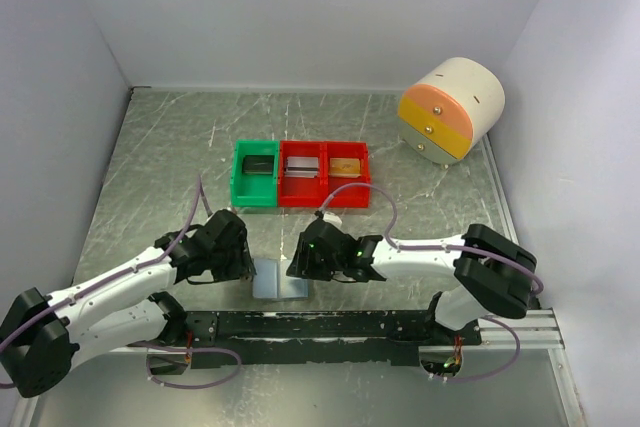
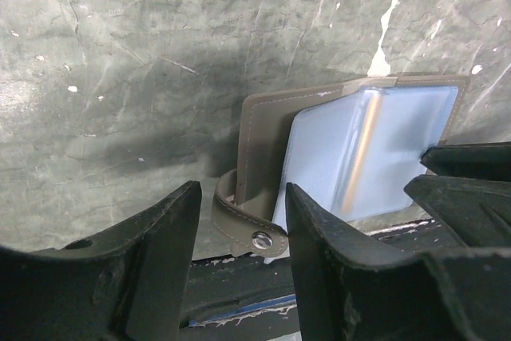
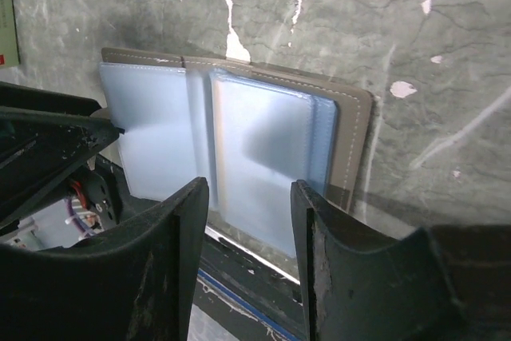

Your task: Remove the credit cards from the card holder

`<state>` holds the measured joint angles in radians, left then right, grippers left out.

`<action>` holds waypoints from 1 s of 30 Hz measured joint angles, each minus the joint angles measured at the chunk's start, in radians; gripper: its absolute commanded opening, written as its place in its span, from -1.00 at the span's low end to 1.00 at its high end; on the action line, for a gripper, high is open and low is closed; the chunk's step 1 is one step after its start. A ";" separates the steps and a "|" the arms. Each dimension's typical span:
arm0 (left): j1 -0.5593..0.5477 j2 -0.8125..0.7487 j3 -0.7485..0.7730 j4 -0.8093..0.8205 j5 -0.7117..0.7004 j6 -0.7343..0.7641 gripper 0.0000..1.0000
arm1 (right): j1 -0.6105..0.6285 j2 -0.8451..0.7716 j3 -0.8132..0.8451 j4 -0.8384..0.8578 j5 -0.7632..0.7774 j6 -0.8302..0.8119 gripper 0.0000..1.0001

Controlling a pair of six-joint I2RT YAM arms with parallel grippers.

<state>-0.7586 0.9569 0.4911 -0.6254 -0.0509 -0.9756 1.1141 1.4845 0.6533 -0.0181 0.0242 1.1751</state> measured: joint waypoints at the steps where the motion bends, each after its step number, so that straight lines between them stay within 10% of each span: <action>1: 0.000 0.001 -0.002 0.001 0.001 0.000 0.13 | 0.000 -0.005 0.000 -0.010 0.006 0.000 -0.08; 30: 0.000 0.014 -0.025 0.039 0.052 0.026 -0.13 | 0.007 -0.053 0.055 -0.128 0.068 0.019 -0.15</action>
<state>-0.7586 0.9707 0.4660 -0.5869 0.0013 -0.9501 1.1213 1.4315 0.7078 -0.1459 0.0921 1.1942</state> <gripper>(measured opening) 0.439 0.422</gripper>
